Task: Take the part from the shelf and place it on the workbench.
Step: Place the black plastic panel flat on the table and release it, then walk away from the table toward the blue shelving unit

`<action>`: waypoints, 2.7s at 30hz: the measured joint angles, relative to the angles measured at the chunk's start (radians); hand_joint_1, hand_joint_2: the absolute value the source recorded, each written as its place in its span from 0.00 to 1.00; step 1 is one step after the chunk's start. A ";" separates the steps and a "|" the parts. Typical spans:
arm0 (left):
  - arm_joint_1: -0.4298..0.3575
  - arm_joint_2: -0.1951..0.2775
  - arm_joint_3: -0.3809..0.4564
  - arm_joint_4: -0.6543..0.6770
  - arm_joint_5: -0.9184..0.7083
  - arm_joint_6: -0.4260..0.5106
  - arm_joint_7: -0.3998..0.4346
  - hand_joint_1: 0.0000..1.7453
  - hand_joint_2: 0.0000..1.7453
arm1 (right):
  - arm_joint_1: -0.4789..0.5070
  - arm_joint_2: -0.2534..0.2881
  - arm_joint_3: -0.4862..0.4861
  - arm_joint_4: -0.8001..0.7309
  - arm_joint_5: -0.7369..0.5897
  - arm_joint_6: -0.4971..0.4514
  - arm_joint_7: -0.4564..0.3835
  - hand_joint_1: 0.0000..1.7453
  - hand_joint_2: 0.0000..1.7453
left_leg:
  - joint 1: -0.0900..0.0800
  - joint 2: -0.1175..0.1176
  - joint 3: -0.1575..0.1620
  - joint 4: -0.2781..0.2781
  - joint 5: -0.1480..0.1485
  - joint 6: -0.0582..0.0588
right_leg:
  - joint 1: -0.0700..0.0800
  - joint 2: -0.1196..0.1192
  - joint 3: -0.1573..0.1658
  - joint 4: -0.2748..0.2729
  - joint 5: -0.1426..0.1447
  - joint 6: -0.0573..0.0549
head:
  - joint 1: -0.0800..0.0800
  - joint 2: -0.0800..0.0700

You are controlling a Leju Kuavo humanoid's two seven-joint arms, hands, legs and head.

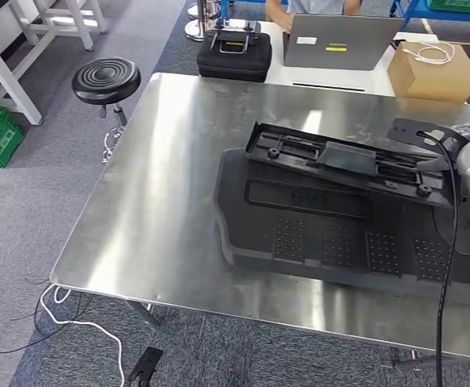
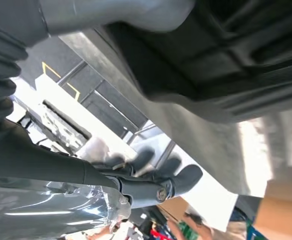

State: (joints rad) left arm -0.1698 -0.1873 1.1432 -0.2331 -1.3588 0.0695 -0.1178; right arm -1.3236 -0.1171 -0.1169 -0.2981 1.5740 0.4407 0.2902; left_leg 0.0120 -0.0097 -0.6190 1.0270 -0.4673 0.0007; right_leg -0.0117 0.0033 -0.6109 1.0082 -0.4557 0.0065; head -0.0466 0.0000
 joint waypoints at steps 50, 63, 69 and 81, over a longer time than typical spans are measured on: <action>-0.011 0.005 0.002 0.000 0.000 0.015 0.011 0.00 0.00 | -0.023 0.018 0.000 0.025 0.000 0.031 0.000 0.00 0.00 | 0.000 0.003 0.016 0.004 -0.004 0.040 | -0.006 -0.006 -0.140 0.203 -0.088 0.041 | 0.008 0.000; -0.009 0.003 0.002 0.000 0.000 0.014 0.015 0.00 0.00 | -0.021 0.020 0.000 0.019 0.000 0.031 -0.004 0.00 0.00 | -0.003 0.002 -0.077 0.031 0.020 -0.001 | 0.008 -0.011 0.084 -0.040 -0.030 -0.018 | 0.006 0.000; -0.011 0.004 0.002 0.000 0.000 0.014 0.016 0.00 0.00 | -0.017 0.020 0.000 0.019 0.000 0.032 -0.005 0.00 0.00 | 0.004 0.004 -0.090 0.275 -0.078 -0.017 | 0.005 -0.014 -0.012 -0.014 0.024 -0.018 | 0.005 0.000; -0.015 0.003 0.002 0.000 -0.001 0.013 0.017 0.00 0.00 | -0.016 0.011 0.000 0.024 0.000 0.038 -0.006 0.00 0.00 | 0.000 0.006 0.013 0.009 -0.006 0.040 | -0.003 -0.009 -0.136 0.223 -0.117 0.037 | 0.013 0.000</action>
State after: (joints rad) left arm -0.1848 -0.1843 1.1448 -0.2327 -1.3594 0.0828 -0.1008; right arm -1.3391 -0.1065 -0.1167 -0.2746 1.5741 0.4791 0.2838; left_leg 0.0120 -0.0033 -0.6062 1.0356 -0.4733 0.0408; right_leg -0.0152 -0.0061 -0.7470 1.2307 -0.5727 0.0439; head -0.0334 0.0000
